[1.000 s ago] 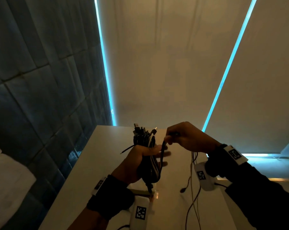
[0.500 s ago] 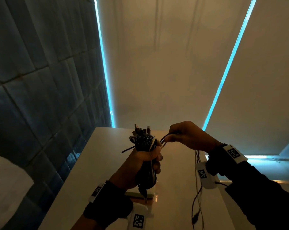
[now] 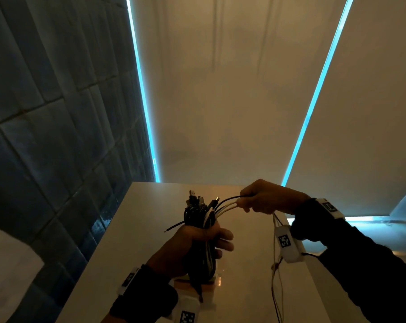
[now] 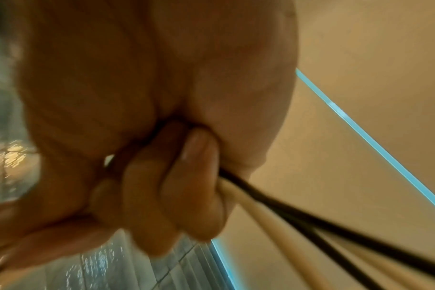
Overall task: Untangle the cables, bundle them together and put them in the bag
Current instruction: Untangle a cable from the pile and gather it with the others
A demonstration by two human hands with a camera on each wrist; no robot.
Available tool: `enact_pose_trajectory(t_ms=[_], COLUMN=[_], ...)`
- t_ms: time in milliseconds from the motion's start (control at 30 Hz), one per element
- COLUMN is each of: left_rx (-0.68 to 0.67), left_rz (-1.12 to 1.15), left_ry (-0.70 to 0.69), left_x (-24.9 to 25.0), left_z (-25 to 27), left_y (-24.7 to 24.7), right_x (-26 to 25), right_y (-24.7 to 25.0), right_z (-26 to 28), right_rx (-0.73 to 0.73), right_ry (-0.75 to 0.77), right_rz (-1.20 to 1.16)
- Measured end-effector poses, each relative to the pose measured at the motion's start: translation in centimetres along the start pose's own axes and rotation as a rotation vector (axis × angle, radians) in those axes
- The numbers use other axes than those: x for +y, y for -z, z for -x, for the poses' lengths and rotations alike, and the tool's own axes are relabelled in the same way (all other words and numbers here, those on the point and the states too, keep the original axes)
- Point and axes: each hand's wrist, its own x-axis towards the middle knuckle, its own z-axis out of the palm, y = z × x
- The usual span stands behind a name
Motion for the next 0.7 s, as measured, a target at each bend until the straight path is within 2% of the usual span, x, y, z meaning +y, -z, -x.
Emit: enact_pose_trajectory(t_ms=[167, 333, 467, 533, 600, 700], left_rx=[0.069, 0.071, 0.066, 0.105, 0.146, 0.177], left_rz=[0.082, 0.083, 0.022, 0.017, 0.053, 0.201], left_ry=[0.041, 0.038, 0.055, 0.080, 0.101, 0.076], left_x=[-0.6, -1.0, -1.5, -2.0, -2.4, -2.2], left_z=[-0.5, -0.6, -0.9, -1.3, -1.9, -2.6], left_y=[0.5, 0.5, 0.1, -0.3, -0.7, -0.9], right_x=[0.9, 1.5, 0.5, -0.7, -2.4, -4.8], right_y=[0.1, -0.2, -0.6, -1.1, -2.4, -5.6], right_z=[0.1, -0.4, -1.0, -1.4, -1.5, -0.9], right_rx=[-0.123, -0.133, 0.098, 0.279, 0.432, 0.527], right_ry=[-0.029, -0.196, -0.199, -0.102, 0.029, 0.204], right_rz=[-0.389, -0.256, 0.084, 0.253, 0.302, 0.321])
